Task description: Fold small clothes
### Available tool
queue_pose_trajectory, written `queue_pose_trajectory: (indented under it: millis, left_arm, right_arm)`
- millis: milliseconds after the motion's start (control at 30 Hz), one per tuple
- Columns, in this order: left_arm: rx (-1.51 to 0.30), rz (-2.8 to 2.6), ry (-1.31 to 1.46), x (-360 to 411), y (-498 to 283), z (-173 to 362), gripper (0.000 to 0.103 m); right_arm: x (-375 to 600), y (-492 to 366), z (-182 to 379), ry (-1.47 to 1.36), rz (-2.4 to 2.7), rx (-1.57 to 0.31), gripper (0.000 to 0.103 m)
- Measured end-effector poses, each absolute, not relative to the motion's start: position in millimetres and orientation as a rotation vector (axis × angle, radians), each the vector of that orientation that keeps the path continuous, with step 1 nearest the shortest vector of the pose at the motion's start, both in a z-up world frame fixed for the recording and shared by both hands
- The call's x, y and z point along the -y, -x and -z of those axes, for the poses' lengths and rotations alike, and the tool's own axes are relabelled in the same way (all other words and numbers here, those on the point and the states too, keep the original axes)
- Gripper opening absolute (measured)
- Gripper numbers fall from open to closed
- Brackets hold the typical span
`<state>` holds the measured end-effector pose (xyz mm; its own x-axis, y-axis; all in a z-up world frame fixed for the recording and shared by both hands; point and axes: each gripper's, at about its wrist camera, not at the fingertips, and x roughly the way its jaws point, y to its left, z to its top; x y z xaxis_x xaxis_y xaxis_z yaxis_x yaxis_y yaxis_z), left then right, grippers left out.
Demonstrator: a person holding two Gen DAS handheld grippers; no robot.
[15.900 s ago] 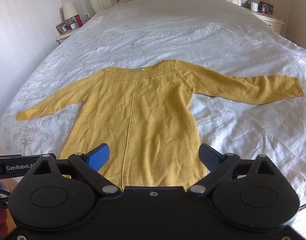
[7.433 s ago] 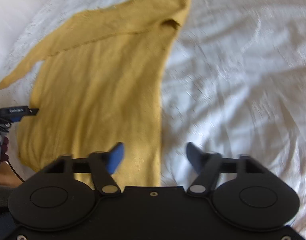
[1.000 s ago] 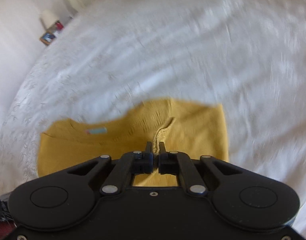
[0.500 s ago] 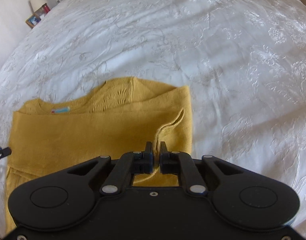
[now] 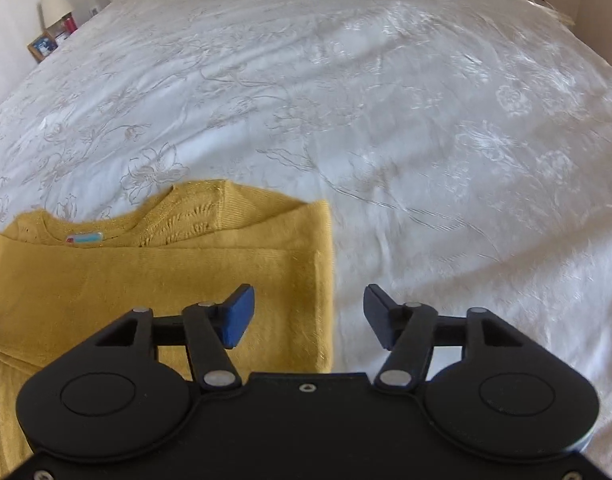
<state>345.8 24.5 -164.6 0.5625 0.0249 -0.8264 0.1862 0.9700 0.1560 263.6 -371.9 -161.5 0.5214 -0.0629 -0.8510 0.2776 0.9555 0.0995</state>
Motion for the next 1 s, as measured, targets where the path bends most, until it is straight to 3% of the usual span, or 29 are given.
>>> queue_pose_trajectory:
  millis: [67, 200, 233, 300, 367, 633, 1000]
  left_arm:
    - [-0.952, 0.158, -0.222, -10, -353, 162, 0.074]
    - [-1.03, 0.19, -0.232, 6, -375, 189, 0.079]
    - [-1.041, 0.176, -0.246, 7, -378, 197, 0.088]
    - [-1.041, 0.144, -0.245, 2, -384, 209, 0.103]
    - [-1.046, 0.114, -0.21, -11, -393, 215, 0.103]
    - [-1.063, 0.204, -0.171, -30, -397, 204, 0.103]
    - [-1.062, 0.237, -0.104, -61, -300, 158, 0.103]
  right_arm:
    - [367, -274, 170, -0.226, 0.195, -1.018, 0.067]
    - [360, -289, 187, -0.22, 0.17, -1.063, 0.085]
    - [360, -290, 192, -0.216, 0.171, -1.076, 0.086]
    - [360, -293, 199, -0.205, 0.18, -1.092, 0.098]
    - [368, -294, 207, -0.224, 0.204, -1.106, 0.102]
    - [385, -290, 211, -0.325, 0.205, -1.102, 0.102]
    - [374, -204, 169, -0.462, 0.227, -1.079, 0.102]
